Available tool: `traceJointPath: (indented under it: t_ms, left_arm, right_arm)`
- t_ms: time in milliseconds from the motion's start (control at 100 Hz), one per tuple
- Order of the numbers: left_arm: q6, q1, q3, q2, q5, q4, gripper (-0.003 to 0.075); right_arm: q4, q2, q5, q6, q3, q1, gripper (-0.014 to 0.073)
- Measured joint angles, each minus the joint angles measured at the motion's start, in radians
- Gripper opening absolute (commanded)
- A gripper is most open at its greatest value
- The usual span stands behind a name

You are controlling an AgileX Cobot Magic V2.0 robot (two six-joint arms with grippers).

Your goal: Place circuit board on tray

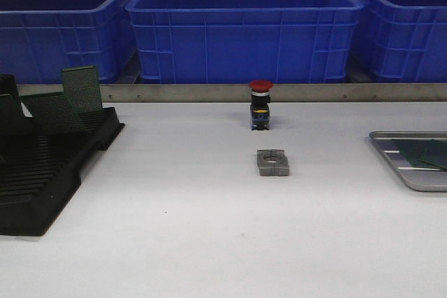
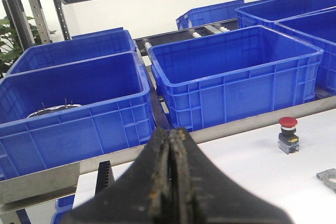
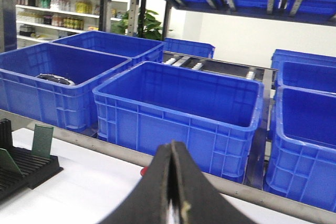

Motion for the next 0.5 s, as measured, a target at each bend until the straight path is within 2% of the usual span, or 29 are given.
traceJointPath:
  t_ms: [230,500]
  left_arm:
    - [0.0,0.0,0.081,-0.086,-0.001,-0.002,-0.002]
    - [0.0,0.0,0.085,-0.09,-0.001,-0.003,-0.002]
  right_arm:
    - [0.004,-0.135,-0.007,0.0,0.121,0.0,-0.0062]
    - [0.018,-0.144,-0.009,0.0,0.133,0.0,-0.0062]
